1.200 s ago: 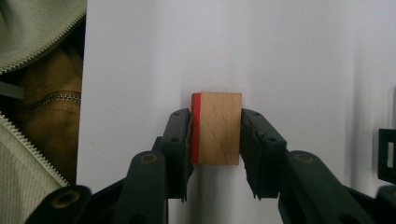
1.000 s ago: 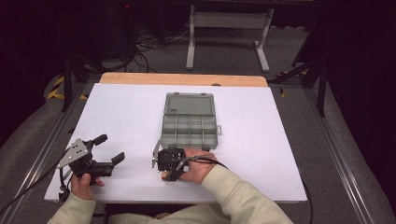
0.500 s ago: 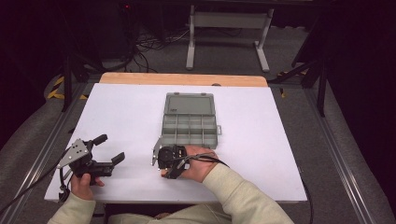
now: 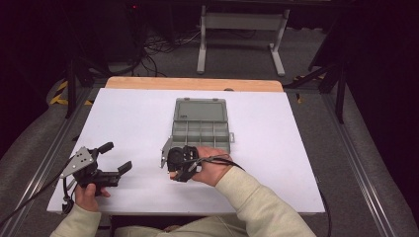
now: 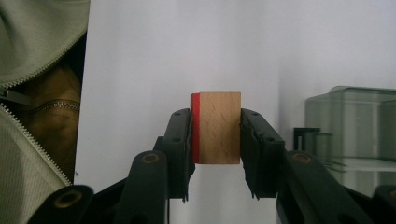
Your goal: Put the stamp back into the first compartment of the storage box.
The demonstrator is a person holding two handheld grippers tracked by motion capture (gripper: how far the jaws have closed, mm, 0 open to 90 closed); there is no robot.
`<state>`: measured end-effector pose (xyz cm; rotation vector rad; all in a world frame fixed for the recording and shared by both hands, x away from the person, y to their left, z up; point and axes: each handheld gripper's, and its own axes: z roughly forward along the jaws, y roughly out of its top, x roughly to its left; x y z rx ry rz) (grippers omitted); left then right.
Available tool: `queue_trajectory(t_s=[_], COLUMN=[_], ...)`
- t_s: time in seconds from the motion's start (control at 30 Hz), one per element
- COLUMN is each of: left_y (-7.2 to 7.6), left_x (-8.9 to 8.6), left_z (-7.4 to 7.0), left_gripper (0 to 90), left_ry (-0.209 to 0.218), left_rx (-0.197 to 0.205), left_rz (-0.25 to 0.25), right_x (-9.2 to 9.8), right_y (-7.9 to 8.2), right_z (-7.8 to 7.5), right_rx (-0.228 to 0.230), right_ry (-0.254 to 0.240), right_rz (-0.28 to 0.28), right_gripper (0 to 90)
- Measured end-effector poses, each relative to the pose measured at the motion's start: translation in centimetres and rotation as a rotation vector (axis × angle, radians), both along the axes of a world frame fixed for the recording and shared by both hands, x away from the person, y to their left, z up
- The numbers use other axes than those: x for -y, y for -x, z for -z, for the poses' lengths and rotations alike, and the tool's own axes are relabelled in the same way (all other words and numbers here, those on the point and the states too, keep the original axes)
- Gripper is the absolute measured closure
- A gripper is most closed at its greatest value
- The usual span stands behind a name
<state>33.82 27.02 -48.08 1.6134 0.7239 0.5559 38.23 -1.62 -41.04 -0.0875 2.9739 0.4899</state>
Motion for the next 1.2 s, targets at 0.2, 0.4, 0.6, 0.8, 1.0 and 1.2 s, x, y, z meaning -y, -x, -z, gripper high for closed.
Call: queue_trajectory(t_s=[0.2, 0.4, 0.6, 0.8, 1.0, 1.2], left_y=[0.0, 0.0, 0.0, 0.0, 0.0, 0.0], left_x=[0.0, 0.0, 0.0, 0.0, 0.0, 0.0], left_z=[0.0, 0.0, 0.0, 0.0, 0.0, 0.0], left_gripper=[1.4, 1.4, 1.4, 1.4, 1.4, 1.4], left_ry=[0.004, 0.004, 0.003, 0.003, 0.003, 0.004], left_rx=[0.000, 0.000, -0.001, -0.002, -0.002, -0.002], left_rz=[0.000, 0.000, 0.001, 0.002, 0.001, 0.001], right_x=[0.2, 0.4, 0.7, 1.1, 1.3, 1.5], right_y=[-0.5, -0.8, -1.4, -1.9, -2.5, -3.2], right_z=[-1.6, -2.4, -2.9, -3.3, -3.7, -4.1], right_rx=[0.025, 0.048, 0.071, 0.097, 0.139, 0.175], right_ry=[-0.028, -0.038, -0.055, -0.071, -0.078, -0.087], right_rz=[0.006, 0.010, 0.024, 0.042, 0.058, 0.079], right_gripper=[65.6, 65.6, 65.6, 65.6, 65.7, 65.7])
